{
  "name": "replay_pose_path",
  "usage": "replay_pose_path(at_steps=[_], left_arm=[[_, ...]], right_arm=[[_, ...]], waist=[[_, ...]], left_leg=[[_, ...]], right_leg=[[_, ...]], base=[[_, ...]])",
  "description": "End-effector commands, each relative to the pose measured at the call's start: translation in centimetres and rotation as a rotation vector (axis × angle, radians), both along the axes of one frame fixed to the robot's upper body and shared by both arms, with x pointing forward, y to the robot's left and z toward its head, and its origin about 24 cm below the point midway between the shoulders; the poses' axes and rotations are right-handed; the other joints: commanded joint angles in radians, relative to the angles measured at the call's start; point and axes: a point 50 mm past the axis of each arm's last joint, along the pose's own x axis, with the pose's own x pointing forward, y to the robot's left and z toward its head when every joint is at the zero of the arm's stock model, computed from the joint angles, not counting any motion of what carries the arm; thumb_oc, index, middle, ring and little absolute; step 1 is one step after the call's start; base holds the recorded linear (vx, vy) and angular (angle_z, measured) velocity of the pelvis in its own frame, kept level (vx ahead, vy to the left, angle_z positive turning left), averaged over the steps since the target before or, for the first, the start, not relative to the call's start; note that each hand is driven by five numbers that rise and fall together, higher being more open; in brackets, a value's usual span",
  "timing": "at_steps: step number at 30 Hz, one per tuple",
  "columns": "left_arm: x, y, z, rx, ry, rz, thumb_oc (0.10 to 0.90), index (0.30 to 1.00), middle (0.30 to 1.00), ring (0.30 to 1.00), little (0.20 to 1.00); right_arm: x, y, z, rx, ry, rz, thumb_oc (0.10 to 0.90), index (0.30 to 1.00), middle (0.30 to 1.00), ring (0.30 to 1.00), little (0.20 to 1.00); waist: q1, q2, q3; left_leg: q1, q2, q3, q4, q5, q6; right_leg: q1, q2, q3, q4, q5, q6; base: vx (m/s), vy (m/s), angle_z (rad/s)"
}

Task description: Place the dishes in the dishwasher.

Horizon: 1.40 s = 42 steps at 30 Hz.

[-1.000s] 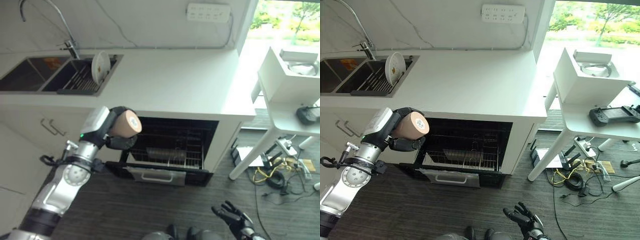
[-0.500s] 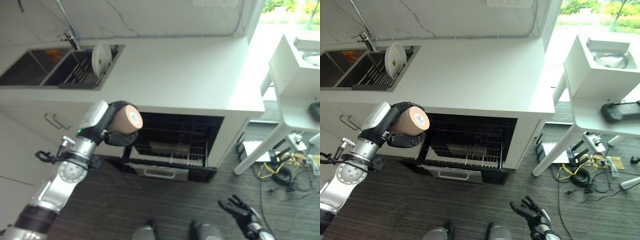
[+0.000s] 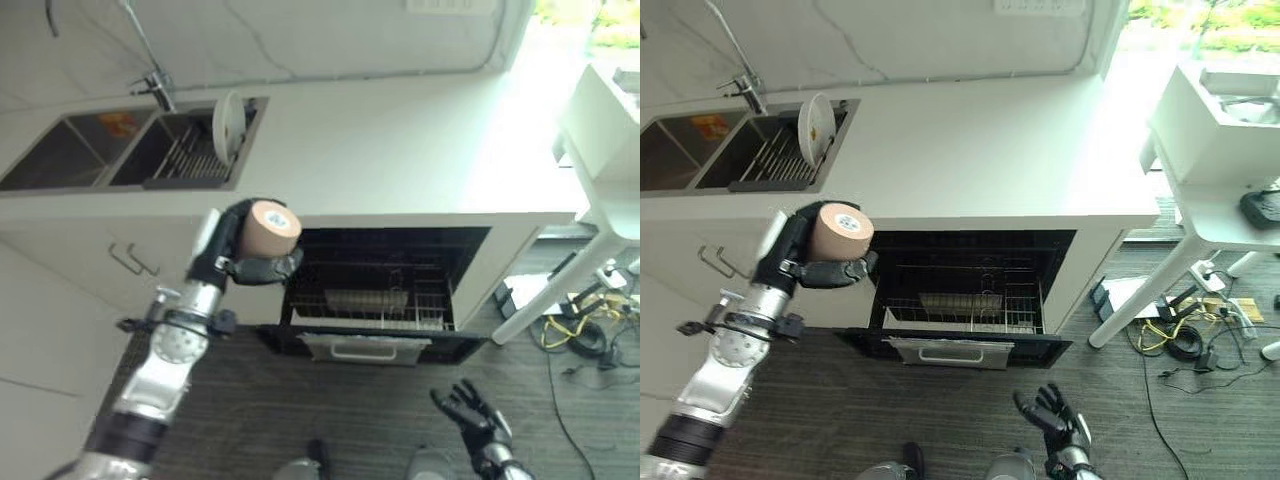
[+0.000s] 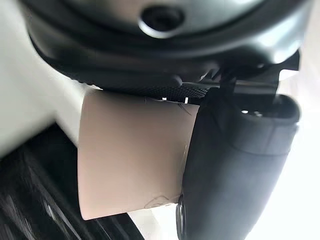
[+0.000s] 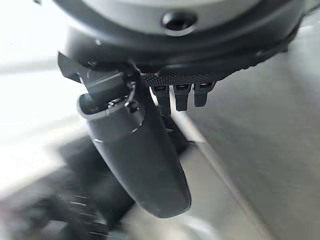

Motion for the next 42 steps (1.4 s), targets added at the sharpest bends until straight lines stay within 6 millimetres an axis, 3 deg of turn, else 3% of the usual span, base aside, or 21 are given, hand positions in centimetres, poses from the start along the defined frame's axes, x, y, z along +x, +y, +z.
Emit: replay_pose_path(at_steps=[1,2,3,12,16,20,23,29,42], left_arm=[[0.8,-0.4,4.2,-0.267,-0.147,-0.089,0.4,0.3,0.3,0.3,0.3],[0.8,-1.5,2.7,-0.512,-0.062,-0.137,0.4,0.3,0.3,0.3,0.3],[0.8,-1.9,2.1,-0.589,-0.031,-0.15,0.4,0.3,0.3,0.3,0.3],[0.6,-3.7,-0.5,-1.086,0.123,-0.151,0.4,0.3,0.3,0.3,0.3],[0.5,-4.6,-0.9,-1.329,0.183,-0.134,0.4,0.3,0.3,0.3,0.3],[0.3,-5.4,-1.4,-1.372,0.212,-0.101,0.4,0.3,0.3,0.3,0.3],[0.2,-5.7,-1.5,-1.351,0.212,-0.091,0.4,0.3,0.3,0.3,0.3],[-0.1,-6.7,-1.4,-1.177,0.159,-0.075,0.4,0.3,0.3,0.3,0.3],[0.3,-8.9,0.0,-0.983,0.057,-0.15,0.4,0.3,0.3,0.3,0.3]], right_arm=[[1.2,-4.8,4.5,-0.184,-0.211,-0.15,0.8,0.9,0.9,0.9,0.9],[1.5,-5.0,6.2,-0.228,-0.3,-0.149,0.8,0.9,0.9,0.9,0.9],[1.6,-5.0,6.8,-0.25,-0.325,-0.143,0.8,0.9,0.9,0.9,0.9],[1.6,-4.7,11.2,-0.354,-0.535,-0.102,0.8,0.9,0.9,0.9,0.9],[3.6,-1.5,15.6,-0.455,-0.734,0.33,0.8,0.9,0.9,0.9,0.9],[4.6,1.6,18.6,-0.438,-0.892,0.555,0.8,0.9,0.9,0.9,0.9],[5.1,3.0,19.9,-0.431,-0.95,0.628,0.8,0.9,0.9,0.9,0.9],[6.7,7.5,23.1,-0.397,-1.074,0.805,0.8,0.9,0.9,0.9,0.9],[9.5,11.7,23.6,-0.45,-1.01,0.867,0.8,0.9,0.9,0.9,0.9]], waist=[[-0.05,0.0,-0.05],[-0.074,-0.01,-0.049],[-0.082,-0.013,-0.05],[-0.156,-0.025,-0.064],[-0.179,-0.026,-0.069],[-0.176,-0.034,-0.082],[-0.17,-0.035,-0.086],[-0.125,-0.035,-0.093],[-0.034,-0.054,-0.105]], left_leg=[[0.021,0.027,0.025,0.091,-0.153,0.015],[0.032,0.03,0.048,0.091,-0.158,0.022],[0.036,0.031,0.058,0.091,-0.158,0.024],[0.069,0.034,0.129,0.091,-0.173,0.042],[0.089,0.029,0.153,0.091,-0.188,0.05],[0.091,0.03,0.167,0.091,-0.188,0.049],[0.091,0.03,0.169,0.091,-0.188,0.048],[0.09,0.027,0.143,0.091,-0.182,0.041],[0.069,0.02,0.077,0.091,-0.172,0.03]], right_leg=[[-0.019,0.08,-0.028,-0.001,-0.003,-0.001],[-0.028,0.08,-0.016,-0.001,0.008,0.002],[-0.032,0.08,-0.011,-0.001,0.012,0.004],[-0.056,0.091,0.051,-0.001,0.032,0.012],[-0.056,0.095,0.069,-0.001,0.033,0.018],[-0.062,0.095,0.069,-0.001,0.034,0.019],[-0.061,0.094,0.066,-0.001,0.033,0.019],[-0.046,0.092,0.049,-0.001,0.027,0.011],[-0.024,0.076,0.001,-0.001,0.019,0.001]], base=[[-0.03,0.004,-0.39],[-0.02,0.013,-0.31],[-0.02,0.015,-0.35],[0.01,0.033,-0.48],[0.01,0.046,-0.29],[0.0,0.006,-0.21],[0.0,0.0,0.0],[0.02,0.0,0.01],[0.01,-0.026,0.17]])
